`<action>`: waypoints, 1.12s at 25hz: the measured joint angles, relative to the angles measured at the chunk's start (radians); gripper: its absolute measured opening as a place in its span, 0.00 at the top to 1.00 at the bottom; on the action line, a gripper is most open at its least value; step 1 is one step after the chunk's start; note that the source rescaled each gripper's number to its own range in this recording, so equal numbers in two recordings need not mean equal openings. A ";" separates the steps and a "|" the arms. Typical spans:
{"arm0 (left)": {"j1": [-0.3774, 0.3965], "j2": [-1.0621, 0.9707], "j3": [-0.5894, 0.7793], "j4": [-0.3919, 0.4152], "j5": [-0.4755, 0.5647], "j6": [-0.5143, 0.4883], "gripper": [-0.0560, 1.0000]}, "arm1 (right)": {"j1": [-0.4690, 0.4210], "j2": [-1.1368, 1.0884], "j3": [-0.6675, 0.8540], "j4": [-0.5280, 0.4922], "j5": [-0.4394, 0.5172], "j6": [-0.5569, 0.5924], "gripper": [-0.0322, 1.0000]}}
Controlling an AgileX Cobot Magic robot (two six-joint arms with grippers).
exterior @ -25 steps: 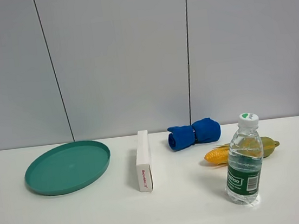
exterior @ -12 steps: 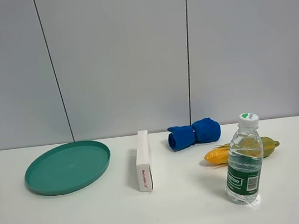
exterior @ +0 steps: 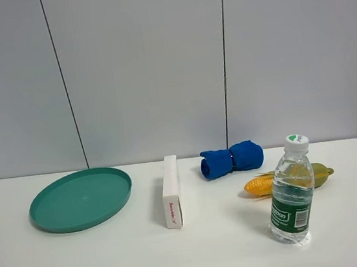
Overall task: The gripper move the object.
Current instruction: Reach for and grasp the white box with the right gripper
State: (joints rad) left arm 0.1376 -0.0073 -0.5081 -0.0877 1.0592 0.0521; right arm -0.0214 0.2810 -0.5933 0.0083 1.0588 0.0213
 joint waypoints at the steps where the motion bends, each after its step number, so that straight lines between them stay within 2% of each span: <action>1: 0.000 0.000 0.000 0.000 0.000 0.000 0.00 | 0.000 0.043 -0.024 -0.016 -0.002 0.000 0.00; 6: 0.000 0.000 0.000 0.000 0.000 0.000 0.00 | 0.000 0.272 -0.136 -0.058 -0.016 0.000 0.00; 10: 0.000 0.000 0.000 0.000 0.000 0.000 0.00 | 0.003 0.463 -0.233 -0.046 -0.093 0.030 0.00; 12: 0.000 0.000 0.000 0.000 0.000 0.000 0.00 | 0.035 0.551 -0.299 -0.037 -0.131 0.037 0.00; 17: 0.000 0.000 0.000 0.000 0.000 0.000 0.00 | 0.237 0.783 -0.494 -0.036 -0.167 0.044 0.00; 23: 0.000 0.000 0.000 0.000 0.000 0.000 0.00 | 0.470 1.097 -0.818 -0.036 -0.170 0.095 0.00; 28: 0.000 0.000 0.000 0.000 0.000 0.000 0.00 | 0.619 1.409 -1.150 -0.039 -0.078 0.154 0.00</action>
State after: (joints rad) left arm 0.1376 -0.0073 -0.5081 -0.0877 1.0592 0.0521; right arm 0.5980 1.6902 -1.7430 -0.0306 0.9808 0.1754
